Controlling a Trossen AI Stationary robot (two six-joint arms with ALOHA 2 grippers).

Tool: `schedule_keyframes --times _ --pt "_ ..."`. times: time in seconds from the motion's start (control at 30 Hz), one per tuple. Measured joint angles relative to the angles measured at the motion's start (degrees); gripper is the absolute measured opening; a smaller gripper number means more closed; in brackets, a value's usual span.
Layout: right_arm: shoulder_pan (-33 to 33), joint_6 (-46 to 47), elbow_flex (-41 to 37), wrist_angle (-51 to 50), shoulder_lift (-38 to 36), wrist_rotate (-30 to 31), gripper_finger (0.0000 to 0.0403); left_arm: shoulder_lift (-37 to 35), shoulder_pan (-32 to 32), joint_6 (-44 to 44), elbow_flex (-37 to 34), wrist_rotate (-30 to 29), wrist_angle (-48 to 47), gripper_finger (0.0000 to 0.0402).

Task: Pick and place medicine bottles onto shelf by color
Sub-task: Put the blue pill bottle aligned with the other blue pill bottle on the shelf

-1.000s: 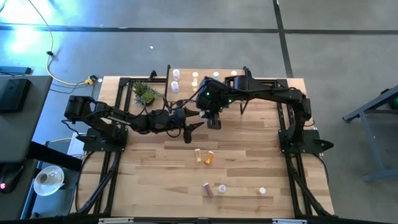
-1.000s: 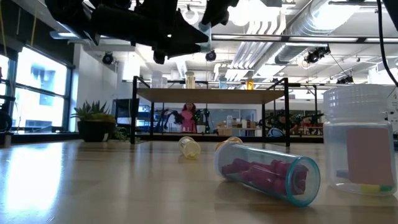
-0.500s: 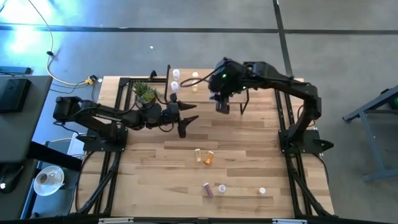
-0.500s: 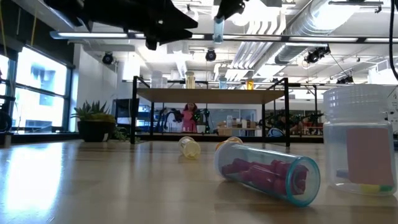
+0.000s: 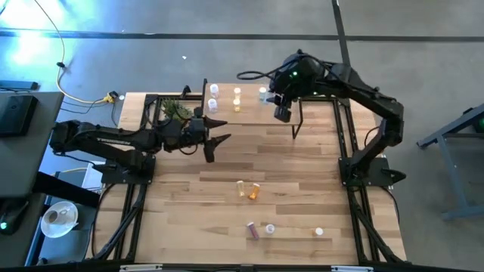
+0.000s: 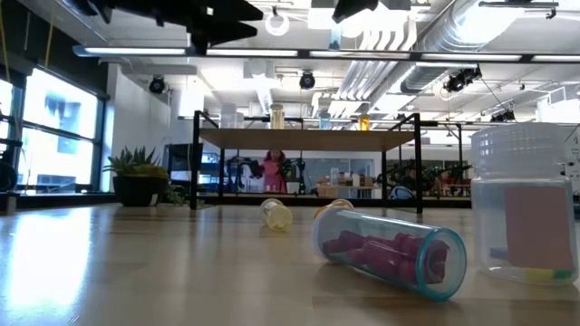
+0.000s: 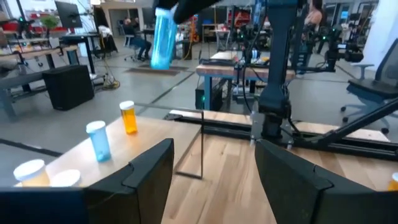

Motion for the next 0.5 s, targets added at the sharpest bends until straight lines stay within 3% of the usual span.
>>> schedule_keyframes --times 0.27,0.5 --pt "-2.88 -0.31 -19.68 15.53 -2.68 -2.01 0.0099 -3.88 -0.02 -1.51 -0.02 0.0 -4.79 0.0216" --pt "-5.98 2.33 -26.56 23.38 -2.5 -2.04 0.0099 -4.21 -0.02 -1.51 -0.02 0.0 -5.04 0.0216"
